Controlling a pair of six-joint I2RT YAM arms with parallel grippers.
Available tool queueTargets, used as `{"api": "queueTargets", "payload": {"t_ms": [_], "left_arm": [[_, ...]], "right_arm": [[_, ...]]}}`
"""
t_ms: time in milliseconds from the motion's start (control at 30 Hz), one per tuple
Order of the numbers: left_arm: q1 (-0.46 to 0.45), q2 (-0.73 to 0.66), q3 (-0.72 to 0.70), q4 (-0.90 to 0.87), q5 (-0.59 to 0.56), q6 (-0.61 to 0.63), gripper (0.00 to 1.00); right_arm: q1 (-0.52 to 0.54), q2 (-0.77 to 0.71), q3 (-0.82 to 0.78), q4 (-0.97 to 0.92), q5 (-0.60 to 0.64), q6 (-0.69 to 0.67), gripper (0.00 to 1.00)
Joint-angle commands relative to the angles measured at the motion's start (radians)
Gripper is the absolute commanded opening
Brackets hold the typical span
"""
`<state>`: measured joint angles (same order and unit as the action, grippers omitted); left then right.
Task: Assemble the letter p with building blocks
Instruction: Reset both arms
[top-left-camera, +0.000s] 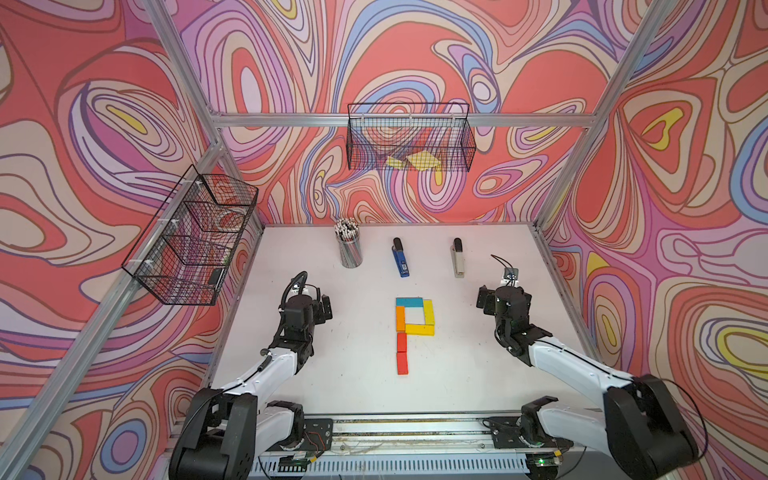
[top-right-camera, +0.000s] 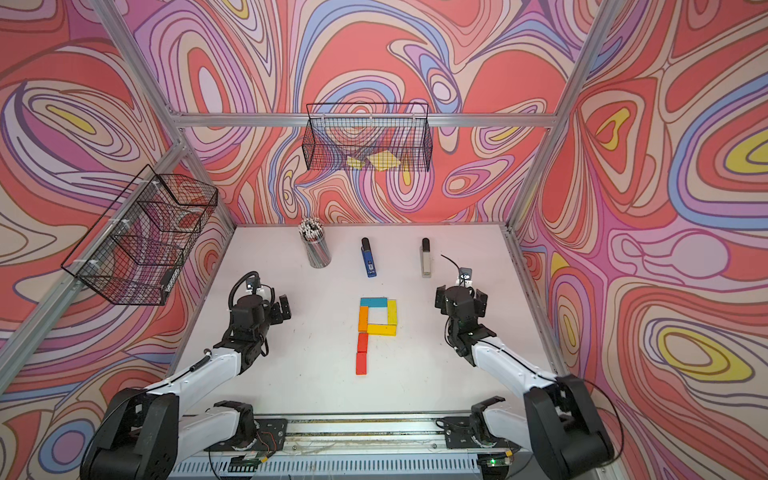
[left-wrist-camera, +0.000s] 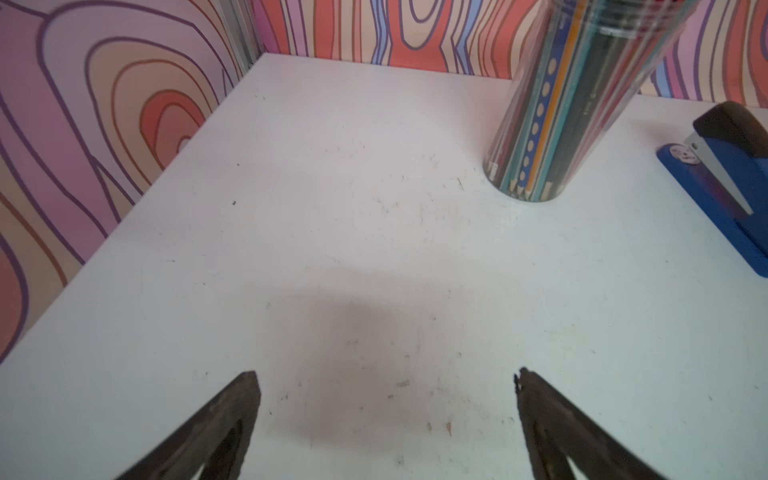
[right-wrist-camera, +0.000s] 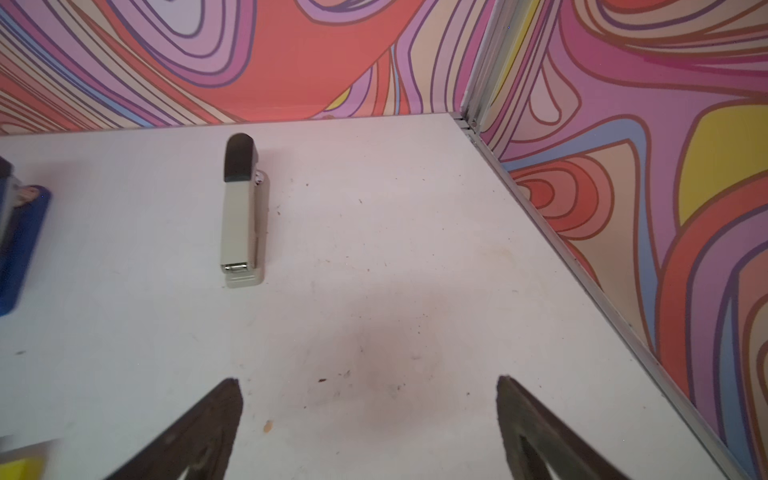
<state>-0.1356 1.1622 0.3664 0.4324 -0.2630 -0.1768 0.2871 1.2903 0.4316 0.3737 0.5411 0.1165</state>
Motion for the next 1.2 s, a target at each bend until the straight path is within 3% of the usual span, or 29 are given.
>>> {"api": "queueTargets", "payload": {"t_ms": [0,67,233,267,400,433,467,567,667,733,833,867,900,933,967,1033,1100,1167], "left_arm": [[0.011,0.035,-0.013,0.172,-0.065,0.048,0.99],[0.014,0.055,0.003,0.140,-0.063,0.049,0.99],[0.026,0.143,-0.043,0.294,-0.071,0.070,0.99],[0.033,0.130,-0.025,0.224,-0.056,0.054,0.99],[0.060,0.128,-0.017,0.212,0.008,0.052,0.99],[0.059,0.136,-0.025,0.248,0.021,0.065,0.99],[0.060,0.141,-0.032,0.265,0.040,0.078,0.99],[0.058,0.122,-0.060,0.312,0.082,0.114,0.99],[0.061,0.115,-0.135,0.472,0.029,0.136,0.99],[0.067,0.187,-0.140,0.563,0.035,0.153,0.99],[0.066,0.401,-0.101,0.731,0.049,0.184,0.99],[0.065,0.418,-0.086,0.704,0.049,0.190,0.99],[0.066,0.355,-0.061,0.543,0.056,0.167,0.99],[0.076,0.347,-0.048,0.530,0.062,0.154,0.99],[0.084,0.405,-0.049,0.631,0.054,0.162,0.99],[0.095,0.355,0.027,0.373,0.055,0.121,0.99],[0.105,0.399,-0.018,0.549,0.056,0.136,0.99],[0.105,0.358,0.007,0.433,0.045,0.108,0.99]], "right_arm": [[-0.024,0.158,-0.049,0.473,0.036,-0.118,0.98],[-0.037,0.258,-0.035,0.596,0.032,-0.160,0.98],[-0.105,0.375,-0.005,0.684,-0.064,-0.184,0.98],[-0.117,0.359,-0.015,0.659,-0.105,-0.164,0.98],[-0.229,0.410,-0.084,0.810,-0.353,-0.112,0.98],[-0.230,0.428,-0.075,0.836,-0.339,-0.118,0.98],[-0.232,0.402,-0.044,0.722,-0.359,-0.109,0.98],[-0.232,0.408,0.004,0.640,-0.361,-0.109,0.98],[-0.234,0.409,0.005,0.638,-0.362,-0.108,0.98],[-0.234,0.414,0.007,0.644,-0.360,-0.109,0.98],[-0.233,0.413,0.013,0.629,-0.360,-0.109,0.98],[-0.234,0.416,0.013,0.635,-0.361,-0.109,0.98],[-0.235,0.414,0.016,0.629,-0.362,-0.108,0.98],[-0.235,0.415,0.016,0.630,-0.362,-0.108,0.98],[-0.235,0.415,0.015,0.629,-0.362,-0.107,0.98],[-0.236,0.415,0.019,0.622,-0.365,-0.106,0.98],[-0.241,0.415,0.024,0.614,-0.369,-0.102,0.98],[-0.247,0.415,0.029,0.601,-0.378,-0.098,0.98]]}}
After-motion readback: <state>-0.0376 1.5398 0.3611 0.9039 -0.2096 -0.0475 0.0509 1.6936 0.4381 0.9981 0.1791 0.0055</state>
